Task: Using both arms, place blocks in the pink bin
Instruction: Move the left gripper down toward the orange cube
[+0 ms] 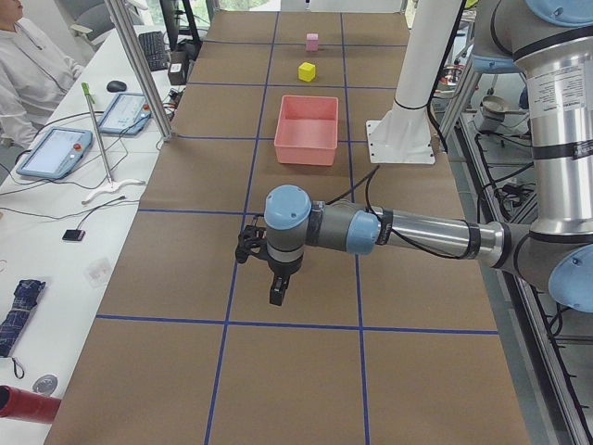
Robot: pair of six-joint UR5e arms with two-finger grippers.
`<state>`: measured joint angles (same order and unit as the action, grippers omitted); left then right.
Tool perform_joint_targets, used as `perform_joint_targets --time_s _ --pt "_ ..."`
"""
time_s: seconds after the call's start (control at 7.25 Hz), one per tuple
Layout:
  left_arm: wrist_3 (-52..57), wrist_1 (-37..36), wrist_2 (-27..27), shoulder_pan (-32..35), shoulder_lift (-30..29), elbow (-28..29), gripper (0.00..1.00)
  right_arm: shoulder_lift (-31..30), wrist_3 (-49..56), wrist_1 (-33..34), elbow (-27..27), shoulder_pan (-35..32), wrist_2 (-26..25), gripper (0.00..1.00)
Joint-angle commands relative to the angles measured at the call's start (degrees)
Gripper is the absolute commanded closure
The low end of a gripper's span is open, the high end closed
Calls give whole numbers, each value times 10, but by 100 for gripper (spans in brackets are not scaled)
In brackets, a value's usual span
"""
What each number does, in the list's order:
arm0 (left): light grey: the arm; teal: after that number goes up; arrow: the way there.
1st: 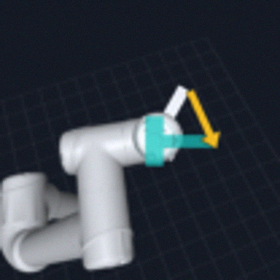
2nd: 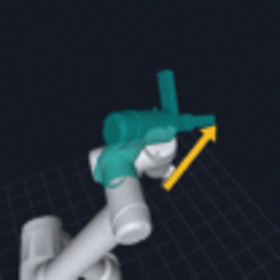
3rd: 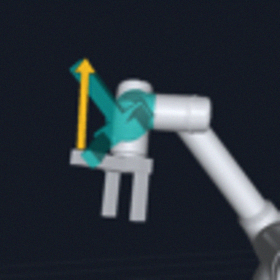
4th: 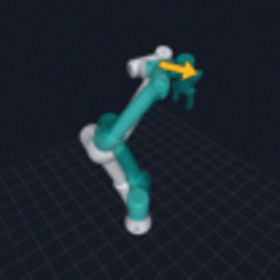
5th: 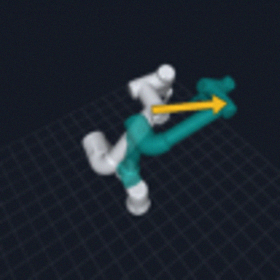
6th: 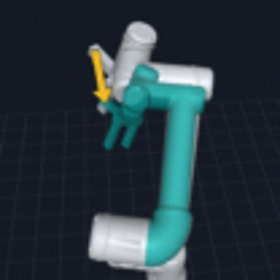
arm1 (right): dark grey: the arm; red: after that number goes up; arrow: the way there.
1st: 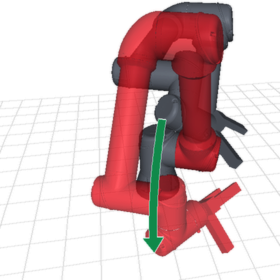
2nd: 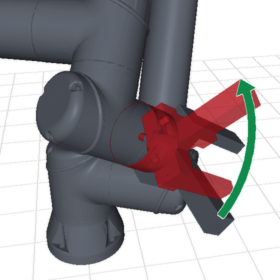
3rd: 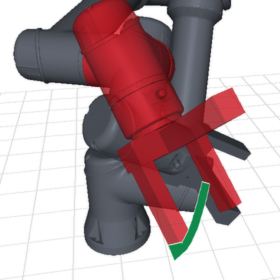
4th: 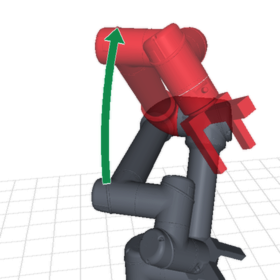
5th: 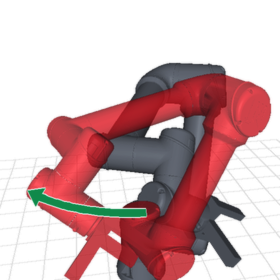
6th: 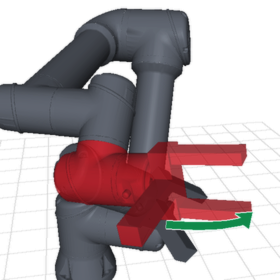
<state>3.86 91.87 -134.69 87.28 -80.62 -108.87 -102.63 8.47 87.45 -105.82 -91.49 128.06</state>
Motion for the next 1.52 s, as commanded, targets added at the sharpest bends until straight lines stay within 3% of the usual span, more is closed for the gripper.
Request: perform_joint_targets --time_s 0.0,0.41,0.69,0.97,1.24,1.38 --pt "2 49 -5 -5 -79 27 0 0 -4 -70 4 0 5 1" --pt "-3 202 -10 -44 -95 68 0 0 0 -96 10 0 32 1" --pt "-96 222 -5 -171 -126 76 0 0 1 -96 10 1 35 1" --pt "-108 226 6 -235 -129 76 0 0 0 -96 10 1 42 1" --pt "-164 277 121 -323 -129 91 0 0 -2 -96 10 0 43 1" --pt "-165 303 123 -337 -129 114 0 0 -2 -96 10 1 43 1"
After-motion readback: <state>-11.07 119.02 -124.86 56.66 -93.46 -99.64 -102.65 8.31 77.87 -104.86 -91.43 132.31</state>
